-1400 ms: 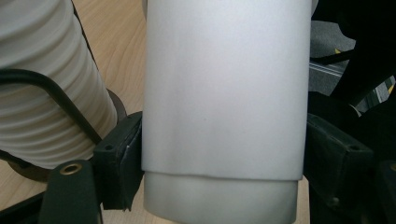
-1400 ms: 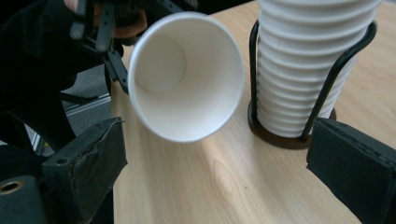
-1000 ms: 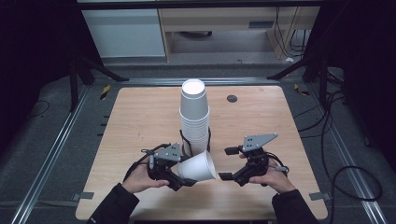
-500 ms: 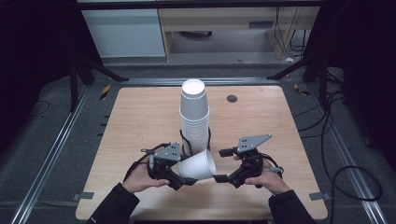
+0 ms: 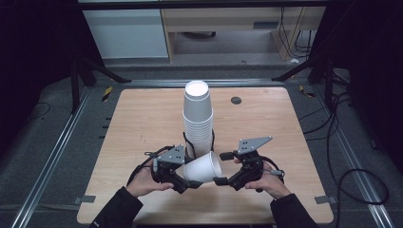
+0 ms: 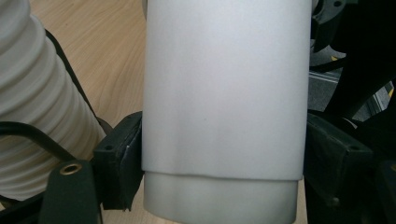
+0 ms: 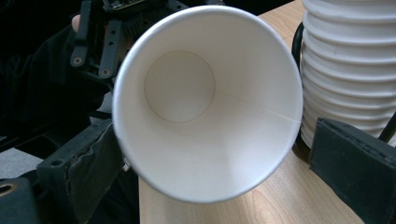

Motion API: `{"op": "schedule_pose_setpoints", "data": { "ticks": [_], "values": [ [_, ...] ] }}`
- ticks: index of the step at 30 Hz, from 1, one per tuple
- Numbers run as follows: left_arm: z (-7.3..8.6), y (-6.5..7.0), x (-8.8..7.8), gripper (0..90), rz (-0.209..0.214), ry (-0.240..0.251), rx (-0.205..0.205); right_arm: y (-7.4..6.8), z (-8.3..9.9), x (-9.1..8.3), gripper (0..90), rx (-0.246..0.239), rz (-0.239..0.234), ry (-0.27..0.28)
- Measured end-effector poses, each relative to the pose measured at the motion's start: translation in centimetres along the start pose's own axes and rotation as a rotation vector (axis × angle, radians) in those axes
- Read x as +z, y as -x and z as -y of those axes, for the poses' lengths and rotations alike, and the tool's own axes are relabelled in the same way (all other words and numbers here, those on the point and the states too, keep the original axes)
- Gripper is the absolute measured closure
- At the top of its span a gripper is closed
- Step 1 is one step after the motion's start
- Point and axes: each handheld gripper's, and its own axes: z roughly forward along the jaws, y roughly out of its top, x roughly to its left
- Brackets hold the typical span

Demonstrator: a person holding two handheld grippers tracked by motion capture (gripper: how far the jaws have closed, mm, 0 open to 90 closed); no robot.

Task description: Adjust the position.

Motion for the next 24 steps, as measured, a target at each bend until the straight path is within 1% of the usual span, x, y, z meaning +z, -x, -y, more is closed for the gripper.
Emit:
{"op": "schedule_pose_setpoints", "data": {
  "ticks": [2,7,8,9,10,17,18,23,24],
  "values": [
    [0.0,0.1,0.1,22.0,0.002,0.009,-0.004,0.0,0.0,0.1,3.3,0.000,0.000,-0.002],
    [-0.3,0.4,0.2,22.0,-0.002,0.011,0.008,0.0,0.1,0.4,3.4,0.002,-0.012,-0.008],
    [-0.3,0.3,0.2,22.0,-0.004,0.010,0.017,0.0,0.1,0.6,3.3,0.003,-0.018,-0.009],
    [-0.3,0.3,0.2,22.0,-0.004,0.010,0.017,0.0,0.1,0.6,3.3,0.003,-0.018,-0.009],
    [-0.3,0.4,0.2,22.0,0.001,0.015,0.014,0.0,0.2,0.7,3.3,0.008,-0.028,-0.009],
    [-0.5,0.6,0.5,22.0,0.003,0.009,0.026,0.0,0.2,1.1,3.5,0.012,-0.041,-0.013],
    [-0.5,0.7,0.6,22.1,-0.001,0.006,0.031,0.0,0.2,1.2,3.9,0.010,-0.043,-0.014],
    [-0.6,0.8,0.8,22.1,-0.001,0.004,0.036,0.0,0.2,1.3,4.8,0.008,-0.047,-0.018],
    [-0.6,0.8,0.9,22.1,0.002,0.006,0.032,0.0,0.2,1.3,4.8,0.006,-0.047,-0.017]
  ]
}}
